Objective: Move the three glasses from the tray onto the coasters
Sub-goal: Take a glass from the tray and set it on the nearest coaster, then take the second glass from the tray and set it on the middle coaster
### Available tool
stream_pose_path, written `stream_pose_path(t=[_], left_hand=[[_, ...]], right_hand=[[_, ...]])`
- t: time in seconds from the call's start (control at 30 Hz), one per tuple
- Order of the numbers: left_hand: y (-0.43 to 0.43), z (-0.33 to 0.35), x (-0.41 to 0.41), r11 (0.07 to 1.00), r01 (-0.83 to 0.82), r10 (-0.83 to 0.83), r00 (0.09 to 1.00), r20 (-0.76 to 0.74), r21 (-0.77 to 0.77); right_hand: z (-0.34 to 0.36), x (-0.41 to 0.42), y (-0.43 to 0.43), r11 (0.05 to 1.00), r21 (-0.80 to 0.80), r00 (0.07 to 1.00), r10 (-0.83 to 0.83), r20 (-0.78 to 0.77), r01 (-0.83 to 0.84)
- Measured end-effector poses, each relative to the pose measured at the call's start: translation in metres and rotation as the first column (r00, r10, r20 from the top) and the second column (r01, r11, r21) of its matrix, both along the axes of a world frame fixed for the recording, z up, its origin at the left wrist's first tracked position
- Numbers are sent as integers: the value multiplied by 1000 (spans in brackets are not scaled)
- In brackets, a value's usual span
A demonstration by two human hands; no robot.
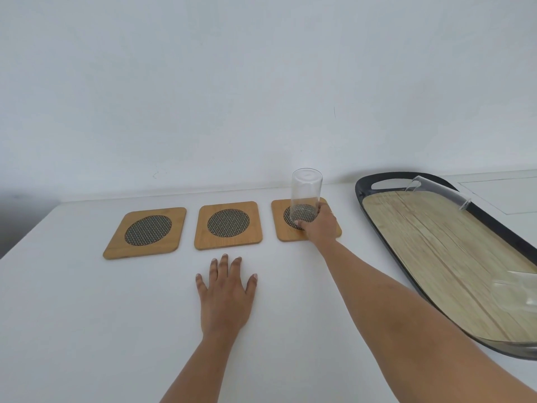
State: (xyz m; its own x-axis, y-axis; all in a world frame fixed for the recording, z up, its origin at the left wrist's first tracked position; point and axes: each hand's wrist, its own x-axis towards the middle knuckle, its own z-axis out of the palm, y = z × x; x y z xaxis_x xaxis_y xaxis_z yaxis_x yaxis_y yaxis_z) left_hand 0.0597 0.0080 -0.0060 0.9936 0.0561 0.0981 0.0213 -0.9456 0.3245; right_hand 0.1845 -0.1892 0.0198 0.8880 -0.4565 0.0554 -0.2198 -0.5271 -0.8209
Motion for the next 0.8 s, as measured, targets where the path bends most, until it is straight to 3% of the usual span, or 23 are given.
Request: stream_pose_path(t=[0.2,0.4,0.57,0.8], left_hand=[[3,-2,0,999,-2,3,1000,-23,37],[-8,4,2,997,-60,64,992,-111,47],[-40,7,0,998,-39,45,990,-137,45],[-88,6,-9,995,89,-83,988,-127,46]], right_hand=[[1,-10,-2,997,-55,998,54,-23,-55],[9,-35,-34,911,-346,974,225,-36,-223],[15,-61,-76,851,-498,985,168,-45,-168],[21,-110,-145,775,-631,995,-39,-92,-29]])
